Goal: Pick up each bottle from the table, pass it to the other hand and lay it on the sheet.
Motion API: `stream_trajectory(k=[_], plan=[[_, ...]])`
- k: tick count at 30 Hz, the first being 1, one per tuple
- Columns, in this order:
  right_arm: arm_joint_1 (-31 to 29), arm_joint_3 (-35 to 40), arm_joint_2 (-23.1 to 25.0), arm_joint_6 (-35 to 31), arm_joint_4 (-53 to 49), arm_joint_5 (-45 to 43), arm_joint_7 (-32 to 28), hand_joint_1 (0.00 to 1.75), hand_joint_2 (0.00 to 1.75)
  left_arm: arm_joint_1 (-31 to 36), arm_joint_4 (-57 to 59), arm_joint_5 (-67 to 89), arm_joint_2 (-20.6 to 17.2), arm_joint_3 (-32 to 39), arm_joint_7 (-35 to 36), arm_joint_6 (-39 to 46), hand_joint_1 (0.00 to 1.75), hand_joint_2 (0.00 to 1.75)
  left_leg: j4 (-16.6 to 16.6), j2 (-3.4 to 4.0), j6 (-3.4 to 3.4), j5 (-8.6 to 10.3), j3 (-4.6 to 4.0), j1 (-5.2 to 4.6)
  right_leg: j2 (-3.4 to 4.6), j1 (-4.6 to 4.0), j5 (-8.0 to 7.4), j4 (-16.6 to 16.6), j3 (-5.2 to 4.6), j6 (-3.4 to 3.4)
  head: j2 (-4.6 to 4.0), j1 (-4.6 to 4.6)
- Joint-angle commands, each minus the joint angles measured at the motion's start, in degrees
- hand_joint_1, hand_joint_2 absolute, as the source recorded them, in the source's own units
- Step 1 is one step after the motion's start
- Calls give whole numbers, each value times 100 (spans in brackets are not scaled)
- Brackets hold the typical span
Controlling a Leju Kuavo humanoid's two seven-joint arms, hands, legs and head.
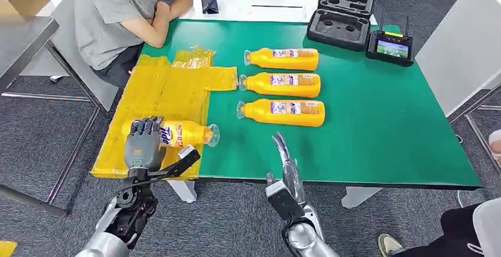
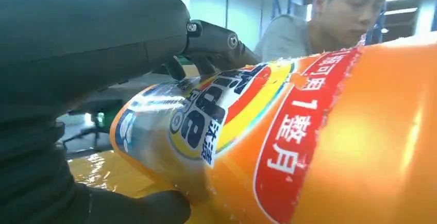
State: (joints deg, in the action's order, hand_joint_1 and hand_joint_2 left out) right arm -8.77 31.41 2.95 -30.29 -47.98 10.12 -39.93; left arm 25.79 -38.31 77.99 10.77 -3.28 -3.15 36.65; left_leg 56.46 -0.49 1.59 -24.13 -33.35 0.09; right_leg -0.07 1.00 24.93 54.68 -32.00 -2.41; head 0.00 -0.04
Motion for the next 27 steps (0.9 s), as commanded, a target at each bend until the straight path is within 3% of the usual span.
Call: stream_trajectory(k=[1,2,12,14,17,19,22,23,24,25,26,27], plan=[[-292,-10,76,76,290,-44,-7,0,0,571,1257,102,-167,44,128,59,175,175,5,11,-8,-8,12,4,8,-5,5,5,10,11,0,2],[-315,4,75,70,300,-74,-7,0,0,615,1370,-235,-136,199,-161,-59,175,175,6,12,-9,-9,15,6,9,-7,6,4,12,12,0,2],[-326,54,106,44,315,-155,-7,0,0,729,1868,152,-139,-25,388,-358,175,175,1,11,-8,-5,16,3,9,-4,2,2,14,11,0,2],[-311,55,82,39,312,-161,-7,0,0,758,1903,139,-118,-26,355,-420,164,175,7,19,-12,-11,21,8,15,-9,4,6,17,16,0,0],[-307,52,76,50,307,-172,-7,0,0,773,1924,184,-121,-59,389,-442,166,175,4,14,-10,-9,26,5,10,-6,5,4,21,14,0,0],[-313,45,79,67,315,-184,-7,0,0,801,1951,184,-103,-58,415,-507,152,175,-1,13,-8,-4,25,2,10,-3,2,-1,20,10,0,0],[-317,34,84,72,315,-204,-7,0,0,834,2009,168,-79,-50,417,-674,145,175,3,14,-10,-7,29,4,10,-5,4,1,24,12,0,0],[-317,34,84,72,315,-204,-7,0,0,834,2009,168,-79,-50,417,-674,127,175,4,14,-11,-8,31,6,10,-8,5,2,26,13,0,0],[-313,23,82,65,312,-212,-7,0,0,846,2021,113,-58,-14,370,-737,127,175,-1,11,-8,-3,26,2,8,-3,2,0,21,8,0,0],[-309,18,81,61,306,-217,-7,0,0,847,2023,90,-54,3,356,-746,82,175,2,14,-10,-6,29,5,10,-6,3,1,24,11,0,0],[-308,13,83,53,306,-218,-7,0,0,862,2047,42,-41,34,309,-824,58,175,6,15,-11,-9,31,5,11,-7,6,4,26,13,0,0],[-303,9,78,49,296,-221,-7,0,0,864,2058,40,-45,31,290,-851,51,175,11,18,-13,-13,32,7,13,-9,8,8,27,15,0,0]])
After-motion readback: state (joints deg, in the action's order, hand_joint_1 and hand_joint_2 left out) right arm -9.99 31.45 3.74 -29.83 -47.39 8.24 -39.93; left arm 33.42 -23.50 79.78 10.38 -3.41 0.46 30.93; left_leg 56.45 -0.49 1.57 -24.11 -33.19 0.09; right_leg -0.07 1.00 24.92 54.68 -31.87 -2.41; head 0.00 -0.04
